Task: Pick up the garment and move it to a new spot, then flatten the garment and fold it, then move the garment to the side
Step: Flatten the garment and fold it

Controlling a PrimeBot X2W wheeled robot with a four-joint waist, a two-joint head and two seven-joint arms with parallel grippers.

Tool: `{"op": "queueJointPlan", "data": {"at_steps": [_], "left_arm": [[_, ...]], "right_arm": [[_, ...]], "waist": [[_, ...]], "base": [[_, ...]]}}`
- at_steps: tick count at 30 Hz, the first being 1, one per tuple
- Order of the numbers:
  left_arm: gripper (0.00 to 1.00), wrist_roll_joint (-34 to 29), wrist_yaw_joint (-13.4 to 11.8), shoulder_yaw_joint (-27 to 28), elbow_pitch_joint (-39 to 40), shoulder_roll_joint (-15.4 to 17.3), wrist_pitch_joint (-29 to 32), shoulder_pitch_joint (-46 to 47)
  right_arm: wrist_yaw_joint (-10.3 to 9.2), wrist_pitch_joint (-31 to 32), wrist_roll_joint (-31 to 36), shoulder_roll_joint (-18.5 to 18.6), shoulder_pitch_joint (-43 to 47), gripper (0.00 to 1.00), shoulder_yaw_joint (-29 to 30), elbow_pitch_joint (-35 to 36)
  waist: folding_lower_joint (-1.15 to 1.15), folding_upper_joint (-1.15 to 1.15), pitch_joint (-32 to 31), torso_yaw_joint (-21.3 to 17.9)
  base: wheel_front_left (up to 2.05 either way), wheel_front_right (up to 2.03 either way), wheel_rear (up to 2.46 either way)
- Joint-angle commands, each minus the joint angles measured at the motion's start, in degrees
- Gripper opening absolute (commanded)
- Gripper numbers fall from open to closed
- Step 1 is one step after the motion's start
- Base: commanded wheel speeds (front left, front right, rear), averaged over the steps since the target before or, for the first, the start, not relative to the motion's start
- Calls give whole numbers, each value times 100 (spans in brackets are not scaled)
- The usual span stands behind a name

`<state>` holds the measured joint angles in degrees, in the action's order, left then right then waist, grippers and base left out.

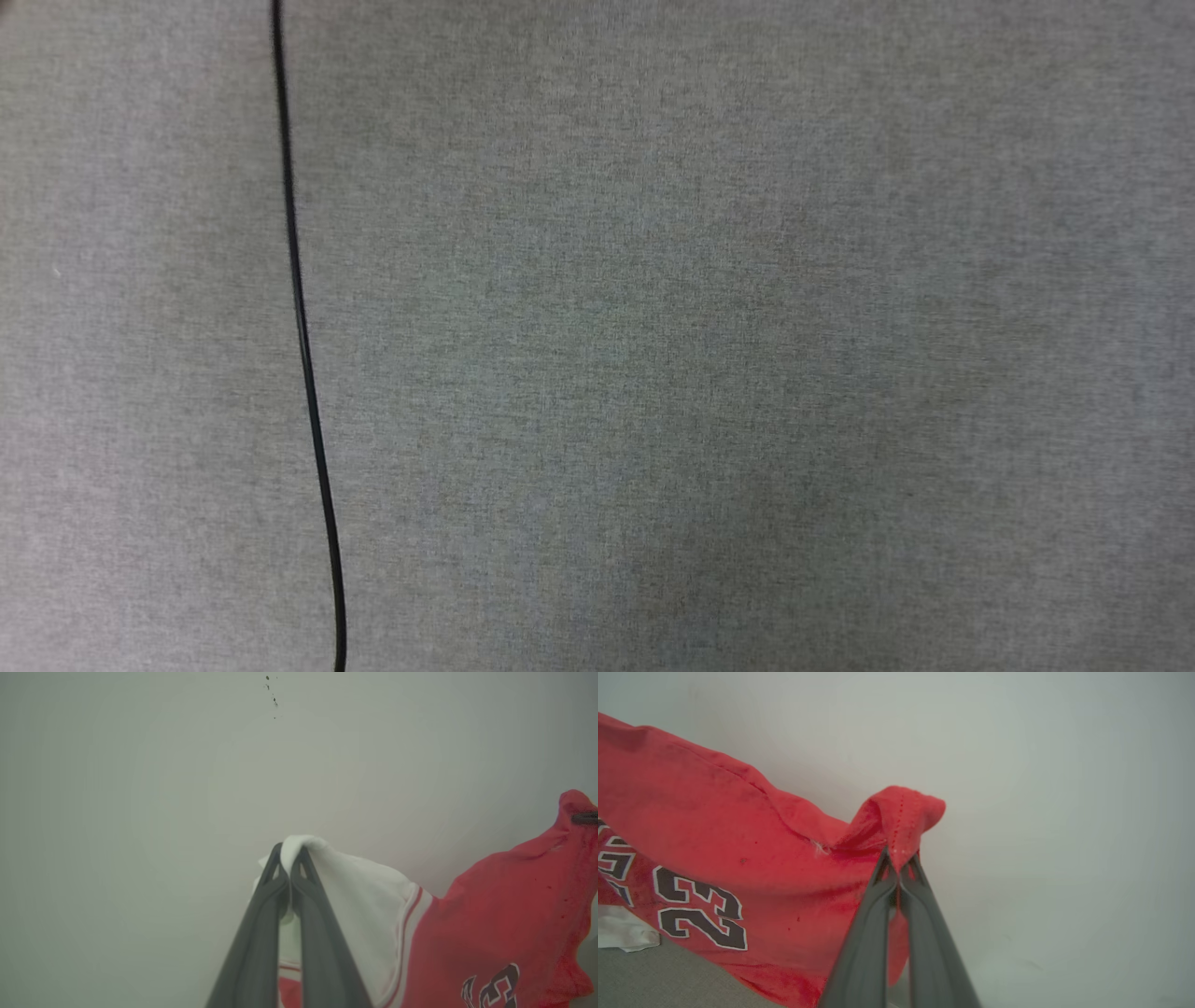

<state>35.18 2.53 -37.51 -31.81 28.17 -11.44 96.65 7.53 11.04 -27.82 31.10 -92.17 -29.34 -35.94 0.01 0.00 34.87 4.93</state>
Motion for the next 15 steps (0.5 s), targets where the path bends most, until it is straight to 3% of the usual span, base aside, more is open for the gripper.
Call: {"op": "queueJointPlan", "data": {"at_steps": [1,8,15], "left_arm": [[0,19,-1,-38,-35,32,-65,-264],[0,183,-164,-186,168,193,-230,-1756],[0,493,-553,-333,810,373,-285,-3674]], "right_arm": [[-8,-126,-100,-17,208,0,-74,-69],[-8,-565,-531,-68,1367,0,-471,-273],[-8,-880,-937,48,2876,0,-781,-112]], "waist": [[-1,0,-87,-21],[-1,0,-569,-76],[-1,0,-1290,-54]], "base": [[0,0,0],[0,0,0],[0,0,0]]}}
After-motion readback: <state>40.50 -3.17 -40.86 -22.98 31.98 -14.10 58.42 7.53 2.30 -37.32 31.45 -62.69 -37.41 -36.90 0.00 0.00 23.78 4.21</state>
